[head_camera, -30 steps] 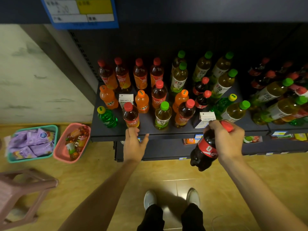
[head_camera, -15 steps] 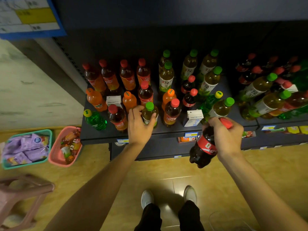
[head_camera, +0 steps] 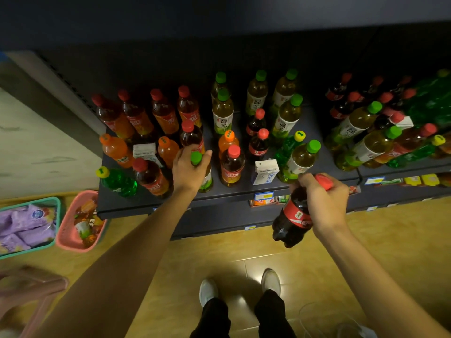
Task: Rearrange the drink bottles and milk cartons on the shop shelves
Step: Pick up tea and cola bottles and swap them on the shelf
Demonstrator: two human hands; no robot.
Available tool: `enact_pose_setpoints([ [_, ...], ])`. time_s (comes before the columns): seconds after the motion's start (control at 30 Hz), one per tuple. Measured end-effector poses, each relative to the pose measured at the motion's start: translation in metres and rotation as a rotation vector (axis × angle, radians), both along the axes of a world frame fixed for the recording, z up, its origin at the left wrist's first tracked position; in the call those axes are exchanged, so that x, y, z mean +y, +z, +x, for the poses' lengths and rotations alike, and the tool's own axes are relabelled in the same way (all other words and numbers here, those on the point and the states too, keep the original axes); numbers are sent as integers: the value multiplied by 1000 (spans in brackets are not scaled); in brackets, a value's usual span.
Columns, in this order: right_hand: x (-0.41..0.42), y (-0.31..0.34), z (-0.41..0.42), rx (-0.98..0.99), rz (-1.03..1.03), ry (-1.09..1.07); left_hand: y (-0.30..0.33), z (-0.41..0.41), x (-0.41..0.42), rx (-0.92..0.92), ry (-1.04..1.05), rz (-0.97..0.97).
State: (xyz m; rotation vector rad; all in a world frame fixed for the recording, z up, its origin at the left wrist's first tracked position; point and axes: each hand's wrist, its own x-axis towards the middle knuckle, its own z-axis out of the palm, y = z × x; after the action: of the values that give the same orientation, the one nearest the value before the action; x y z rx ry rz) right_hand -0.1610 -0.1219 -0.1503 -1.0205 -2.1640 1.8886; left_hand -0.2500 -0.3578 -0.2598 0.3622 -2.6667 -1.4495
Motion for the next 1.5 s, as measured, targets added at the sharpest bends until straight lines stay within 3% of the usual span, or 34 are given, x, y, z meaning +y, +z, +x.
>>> enact_pose_setpoints([
  [0.6,0,0,12,32,-39,-40,-9,0,5,-88,89,259],
  [1.07,-9,5,28,46,-15,-39,-3,8,-10,-71,79,206],
  [1.2,-12,9,27,25,-29,-42,15,18,-24,-127,88,210],
  [1.5,-39,39,11,81,-216,2,82,49,-27,-57,10,203],
])
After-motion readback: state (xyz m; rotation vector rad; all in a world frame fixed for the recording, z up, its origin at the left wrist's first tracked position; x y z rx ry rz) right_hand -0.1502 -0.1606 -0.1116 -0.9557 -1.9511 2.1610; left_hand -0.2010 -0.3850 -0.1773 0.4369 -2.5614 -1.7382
